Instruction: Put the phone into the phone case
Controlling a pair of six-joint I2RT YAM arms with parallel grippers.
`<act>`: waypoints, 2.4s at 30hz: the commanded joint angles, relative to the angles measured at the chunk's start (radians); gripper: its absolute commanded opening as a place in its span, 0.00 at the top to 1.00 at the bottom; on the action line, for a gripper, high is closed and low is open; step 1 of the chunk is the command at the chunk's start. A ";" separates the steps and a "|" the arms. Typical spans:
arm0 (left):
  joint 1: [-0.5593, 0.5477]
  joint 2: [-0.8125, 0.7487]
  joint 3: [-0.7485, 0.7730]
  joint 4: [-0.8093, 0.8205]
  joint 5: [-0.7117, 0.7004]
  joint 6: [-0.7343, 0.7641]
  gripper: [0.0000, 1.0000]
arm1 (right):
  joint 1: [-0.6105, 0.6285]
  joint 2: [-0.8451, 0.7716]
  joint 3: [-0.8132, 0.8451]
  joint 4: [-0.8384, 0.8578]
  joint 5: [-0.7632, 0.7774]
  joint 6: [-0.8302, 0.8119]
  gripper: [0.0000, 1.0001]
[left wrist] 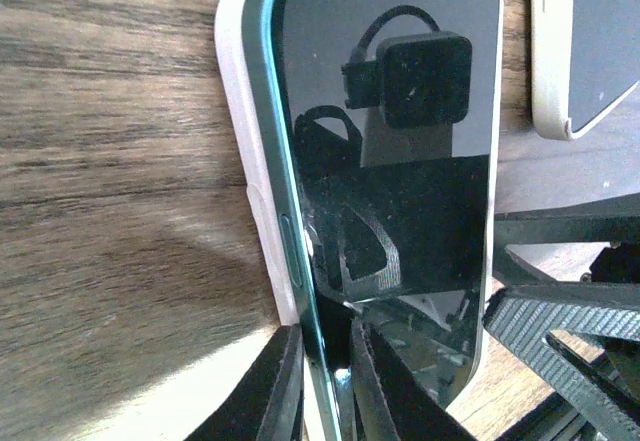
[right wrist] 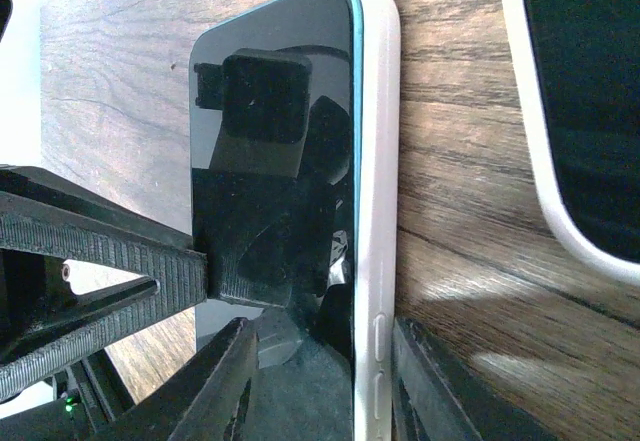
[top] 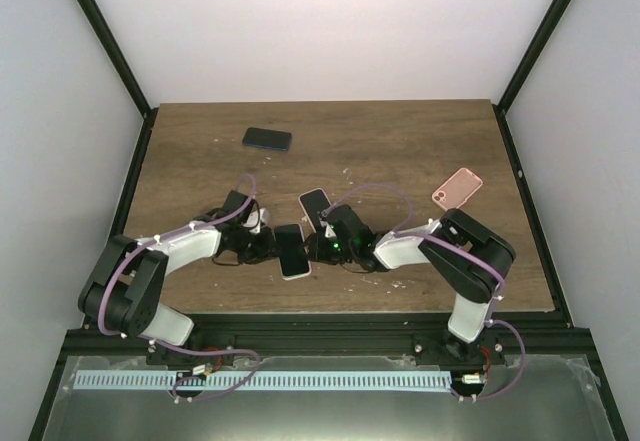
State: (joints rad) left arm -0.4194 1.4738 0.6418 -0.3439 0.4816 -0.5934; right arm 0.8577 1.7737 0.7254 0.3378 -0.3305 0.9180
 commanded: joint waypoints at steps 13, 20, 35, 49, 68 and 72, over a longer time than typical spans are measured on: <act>0.002 -0.070 -0.123 0.066 0.057 -0.051 0.81 | -0.001 0.000 -0.005 0.314 -0.221 0.178 0.59; 0.002 -0.083 -0.134 0.050 0.048 -0.052 0.75 | 0.000 0.015 0.001 0.371 -0.265 0.215 0.57; 0.001 -0.088 -0.157 0.071 0.058 -0.054 0.78 | 0.006 0.061 -0.006 0.362 -0.297 0.207 0.64; 0.004 -0.130 -0.190 0.157 0.161 -0.114 0.76 | 0.004 0.035 -0.012 0.289 -0.263 0.143 0.92; 0.091 -0.493 -0.063 0.053 0.309 -0.115 0.15 | -0.042 -0.346 -0.135 0.327 -0.262 0.112 0.99; 0.094 -0.585 -0.038 0.109 0.361 -0.170 0.14 | -0.045 -0.445 -0.142 0.323 -0.285 0.091 0.99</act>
State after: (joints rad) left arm -0.3321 0.9611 0.5594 -0.2794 0.7563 -0.7269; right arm 0.8192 1.4227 0.5732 0.5770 -0.5762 1.0477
